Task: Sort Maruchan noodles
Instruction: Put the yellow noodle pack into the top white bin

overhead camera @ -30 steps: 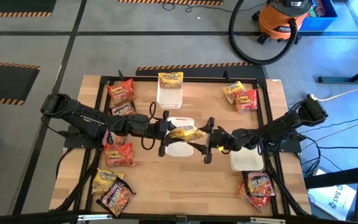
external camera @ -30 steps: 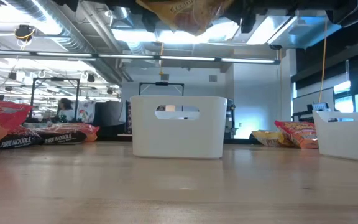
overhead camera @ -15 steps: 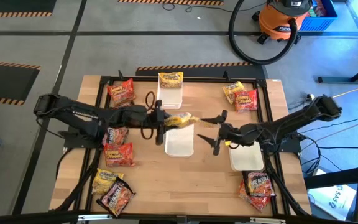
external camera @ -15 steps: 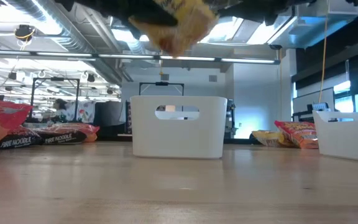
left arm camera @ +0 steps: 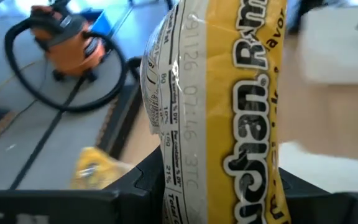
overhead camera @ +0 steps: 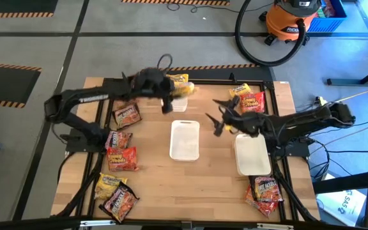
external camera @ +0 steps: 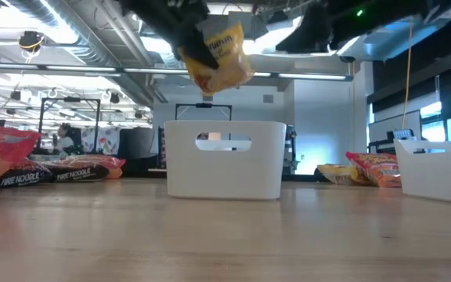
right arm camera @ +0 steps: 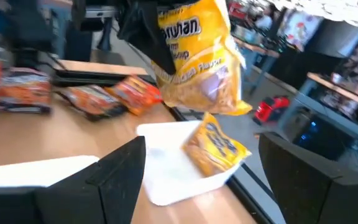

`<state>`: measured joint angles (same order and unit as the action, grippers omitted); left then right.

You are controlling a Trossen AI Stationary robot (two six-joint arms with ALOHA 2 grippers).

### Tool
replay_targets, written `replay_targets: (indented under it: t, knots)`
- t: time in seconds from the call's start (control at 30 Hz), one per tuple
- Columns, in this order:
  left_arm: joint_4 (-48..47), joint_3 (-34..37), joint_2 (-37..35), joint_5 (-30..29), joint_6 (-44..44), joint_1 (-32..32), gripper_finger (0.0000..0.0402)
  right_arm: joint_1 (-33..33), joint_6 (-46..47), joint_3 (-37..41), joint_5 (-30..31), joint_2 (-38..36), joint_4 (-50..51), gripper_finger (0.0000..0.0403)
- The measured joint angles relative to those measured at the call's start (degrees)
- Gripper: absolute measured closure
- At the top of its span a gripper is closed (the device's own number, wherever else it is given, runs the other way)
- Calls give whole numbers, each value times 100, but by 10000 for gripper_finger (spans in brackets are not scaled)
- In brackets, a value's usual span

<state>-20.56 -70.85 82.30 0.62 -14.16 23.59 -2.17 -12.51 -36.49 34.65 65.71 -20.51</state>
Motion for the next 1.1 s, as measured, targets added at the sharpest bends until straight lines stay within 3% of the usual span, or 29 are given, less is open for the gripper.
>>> replay_targets:
  t: [0.3,0.43,0.7,0.87,1.1]
  knots:
    - [-2295,-2328,1769,366,-1222,1106,269,1642,12,0,-1615,3,265,111]
    - [-3130,-3003,2365,509,-1653,1400,269,2121,15,2,-2068,91,316,111]
    - [-3301,-3080,2832,941,-1938,1682,269,2487,20,2,-2828,636,317,111]
    - [-3261,-3082,3038,1245,-1940,1730,269,2472,6,4,-2865,1002,279,111]
    - [-3346,-3080,3187,1198,-1918,1749,269,2472,53,4,-3065,1073,444,111]
